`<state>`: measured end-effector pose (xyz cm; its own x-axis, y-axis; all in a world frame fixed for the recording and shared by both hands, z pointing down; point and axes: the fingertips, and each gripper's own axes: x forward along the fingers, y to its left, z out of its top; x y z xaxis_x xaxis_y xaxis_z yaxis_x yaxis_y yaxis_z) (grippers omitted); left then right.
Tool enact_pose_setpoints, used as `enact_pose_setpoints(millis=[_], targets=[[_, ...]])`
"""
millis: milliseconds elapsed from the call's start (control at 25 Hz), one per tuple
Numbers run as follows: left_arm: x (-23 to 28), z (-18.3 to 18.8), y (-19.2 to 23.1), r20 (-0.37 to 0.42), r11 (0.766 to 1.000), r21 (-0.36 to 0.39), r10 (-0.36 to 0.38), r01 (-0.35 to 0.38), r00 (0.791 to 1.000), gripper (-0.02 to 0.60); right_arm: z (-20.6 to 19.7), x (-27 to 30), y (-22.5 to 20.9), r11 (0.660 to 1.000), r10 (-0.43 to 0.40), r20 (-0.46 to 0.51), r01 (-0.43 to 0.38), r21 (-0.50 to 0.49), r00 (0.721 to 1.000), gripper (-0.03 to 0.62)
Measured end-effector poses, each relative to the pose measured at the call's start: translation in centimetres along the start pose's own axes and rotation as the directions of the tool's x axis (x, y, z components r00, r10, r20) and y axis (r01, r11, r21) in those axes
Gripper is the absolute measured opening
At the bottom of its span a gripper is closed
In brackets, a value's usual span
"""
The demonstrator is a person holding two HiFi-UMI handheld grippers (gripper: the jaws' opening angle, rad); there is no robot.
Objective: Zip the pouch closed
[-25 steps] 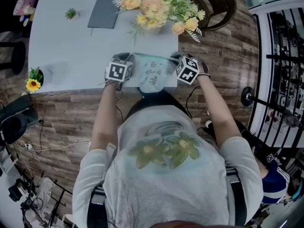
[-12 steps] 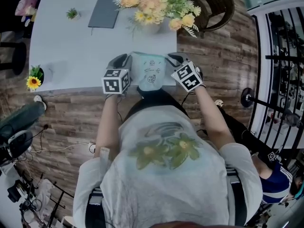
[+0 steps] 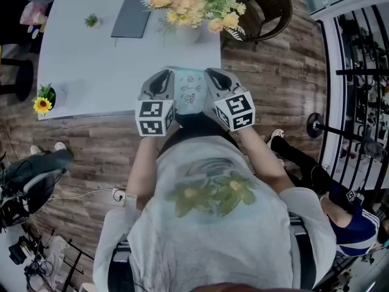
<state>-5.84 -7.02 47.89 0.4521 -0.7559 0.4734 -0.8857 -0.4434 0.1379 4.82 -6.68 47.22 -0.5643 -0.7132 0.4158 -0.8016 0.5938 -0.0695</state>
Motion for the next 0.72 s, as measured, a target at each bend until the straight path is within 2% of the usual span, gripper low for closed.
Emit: enact_pose_setpoints(millis=[80, 200, 320, 720], targets=[[-0.5, 1.0, -1.2, 0.033, 1.000, 0.008, -0.010, 0.010, 0.999, 0.007, 0.9, -0.7, 0.5, 0.999, -0.022, 0.027, 0.022, 0.025, 0.999, 0.025], [-1.2, 2.1, -2.8, 0.064, 0.999, -0.007, -0.040, 0.041, 0.997, 0.005, 2.0, -1.5, 1.2, 0.998, -0.046, 0.060, 0.043, 0.052, 0.997, 0.017], [-1.7, 2.6, -4.1, 0.069, 0.997, -0.031, -0.066, 0.069, 0.995, 0.005, 2.9, -2.3, 2.1, 0.999, -0.042, 0.095, 0.039, 0.036, 0.995, 0.017], [-3.3, 3.6, -6.1, 0.112, 0.995, -0.023, -0.091, 0.094, 0.990, 0.003, 3.2, -3.4, 3.7, 0.999, -0.024, 0.092, 0.021, 0.028, 0.995, 0.016]])
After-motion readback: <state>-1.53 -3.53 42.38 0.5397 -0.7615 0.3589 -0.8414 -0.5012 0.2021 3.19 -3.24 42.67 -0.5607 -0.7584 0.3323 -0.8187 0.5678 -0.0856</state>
